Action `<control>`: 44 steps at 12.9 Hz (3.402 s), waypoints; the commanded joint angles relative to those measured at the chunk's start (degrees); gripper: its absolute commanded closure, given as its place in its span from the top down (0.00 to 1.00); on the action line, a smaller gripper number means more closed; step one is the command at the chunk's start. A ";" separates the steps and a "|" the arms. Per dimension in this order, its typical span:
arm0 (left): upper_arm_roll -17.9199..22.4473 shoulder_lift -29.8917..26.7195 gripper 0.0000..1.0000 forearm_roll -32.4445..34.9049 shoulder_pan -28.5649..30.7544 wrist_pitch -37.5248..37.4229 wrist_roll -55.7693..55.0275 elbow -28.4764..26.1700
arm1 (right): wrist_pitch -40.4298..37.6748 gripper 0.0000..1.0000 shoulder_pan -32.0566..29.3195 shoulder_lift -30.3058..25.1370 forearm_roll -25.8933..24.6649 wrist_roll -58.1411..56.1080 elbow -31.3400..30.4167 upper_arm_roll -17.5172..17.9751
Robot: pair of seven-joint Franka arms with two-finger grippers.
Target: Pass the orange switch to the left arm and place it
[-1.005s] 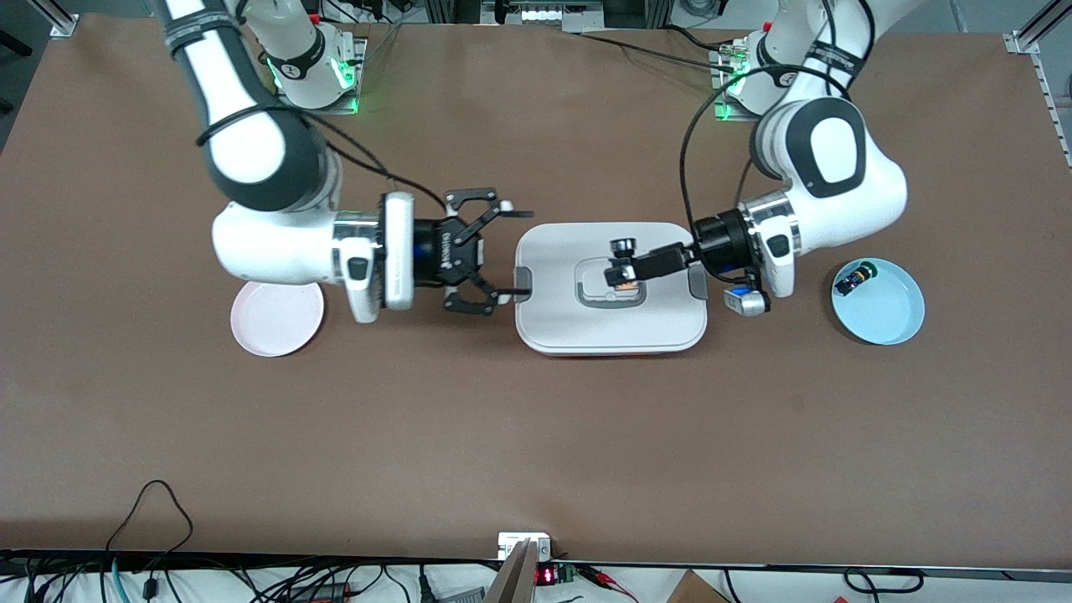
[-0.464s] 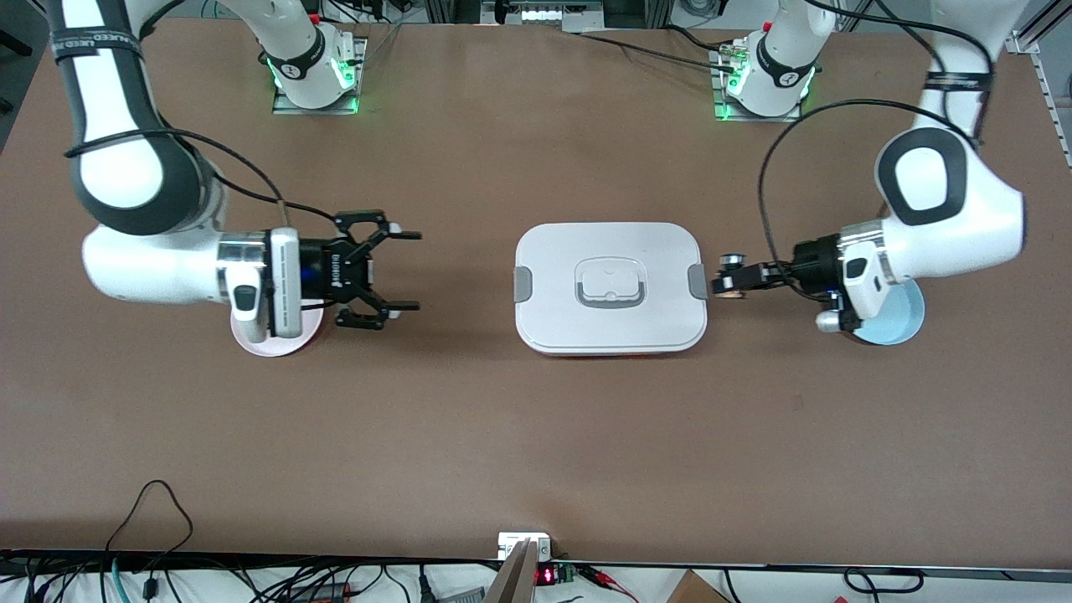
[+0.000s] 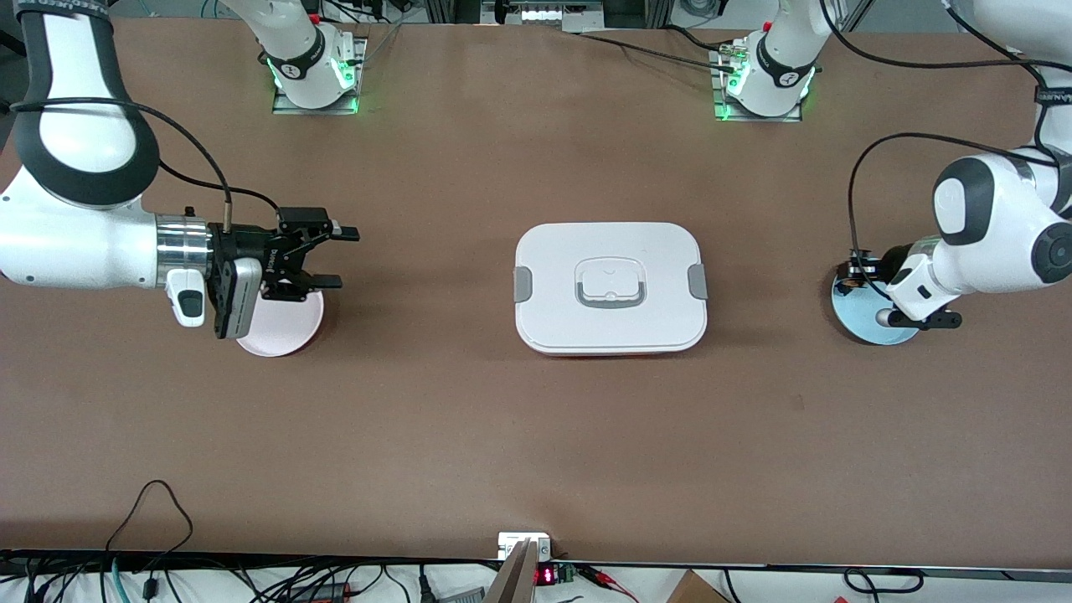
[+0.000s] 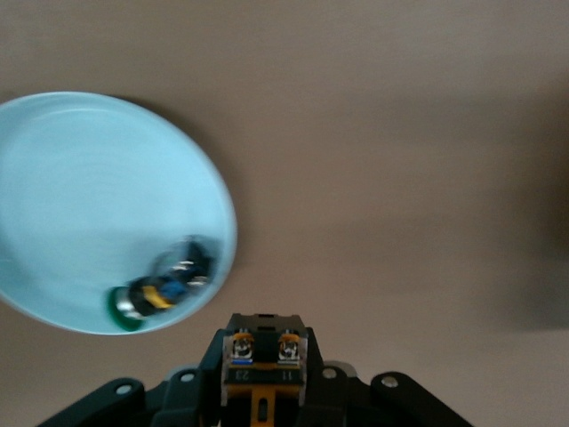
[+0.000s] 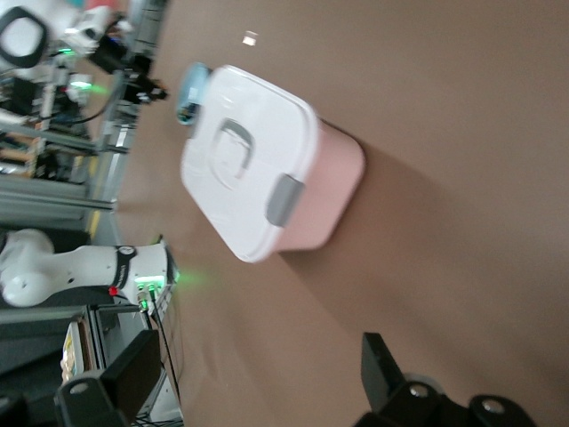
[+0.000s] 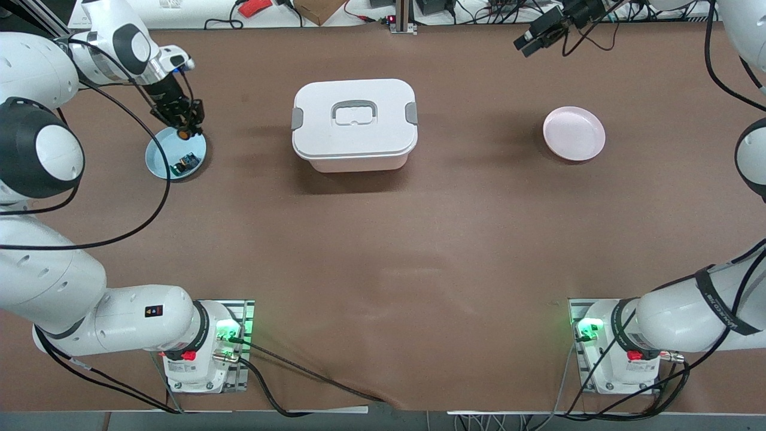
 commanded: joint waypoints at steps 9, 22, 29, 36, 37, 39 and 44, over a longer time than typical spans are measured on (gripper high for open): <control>-0.02 12.25 0.00 15.30 7.06 18.77 -1.47 2.32 | -7.03 1.00 2.29 -5.15 -49.22 31.80 3.18 0.67; -0.02 7.17 1.00 14.43 5.57 17.05 1.00 6.18 | 1.14 1.00 -5.97 -13.76 -49.26 33.02 -3.39 -0.30; -0.02 -11.36 1.00 6.95 -1.63 -0.27 0.12 9.88 | -3.60 1.00 -6.85 -14.38 -46.98 30.91 0.37 -0.30; -0.72 -23.52 1.00 0.82 -6.30 -17.59 -9.55 9.88 | -4.04 1.00 -6.67 -14.20 -46.98 31.17 1.43 -0.04; -0.72 -23.69 1.00 0.36 -6.13 -18.03 -9.55 9.88 | -4.13 1.00 -6.76 -14.03 -46.98 30.91 2.21 -0.12; -0.81 -23.87 1.00 0.36 -6.04 -18.12 -9.55 10.05 | -4.13 1.00 -6.67 -13.94 -46.98 31.00 2.22 -0.13; -0.81 -23.70 1.00 0.18 -6.04 -18.12 -9.73 11.11 | -4.21 1.00 -6.67 -14.03 -46.89 31.35 2.31 -0.13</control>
